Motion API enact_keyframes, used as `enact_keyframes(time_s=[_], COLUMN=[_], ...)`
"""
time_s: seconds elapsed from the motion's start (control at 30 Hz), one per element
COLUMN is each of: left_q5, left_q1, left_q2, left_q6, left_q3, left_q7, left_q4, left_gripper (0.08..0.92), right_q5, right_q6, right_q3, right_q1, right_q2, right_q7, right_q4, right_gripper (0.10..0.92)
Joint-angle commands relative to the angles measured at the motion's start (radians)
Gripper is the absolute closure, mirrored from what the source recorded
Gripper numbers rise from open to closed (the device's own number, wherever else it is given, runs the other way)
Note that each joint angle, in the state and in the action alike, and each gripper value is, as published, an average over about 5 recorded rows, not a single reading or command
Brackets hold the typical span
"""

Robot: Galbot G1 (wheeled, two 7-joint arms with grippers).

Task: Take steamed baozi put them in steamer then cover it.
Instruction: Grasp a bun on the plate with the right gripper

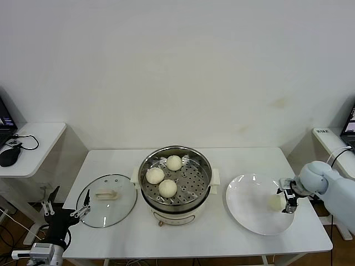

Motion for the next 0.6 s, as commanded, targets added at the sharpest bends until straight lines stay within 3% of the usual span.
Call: enact_keyframes(time_s=[0.03, 0.3, 0.6], left_q5=[-0.001, -0.003, -0.005], left_q1=[0.000, 0.001, 0.001], left_q2=[-0.001, -0.001, -0.001], left_q6=[0.000, -0.001, -0.002], left_q3=[-0.001, -0.002, -0.002], left_q7=[0.000, -0.001, -0.002], left_q4=[0.001, -0.001, -0.008], left_gripper=[0.177, 0.177, 0.177], right_q5=[-0.011, 0.010, 0.096], right_q6=[-0.002, -0.005, -0.027], right_q3=[-0.003, 0.002, -0.071], right_q1=[-0.003, 0.012, 0.157], right_q2=[0.026, 0.014, -0.065], right_q7=[-0.009, -0.018, -0.031], right_q4=[-0.030, -0.014, 0.093], right_gripper=[0.327, 0.418, 0.461])
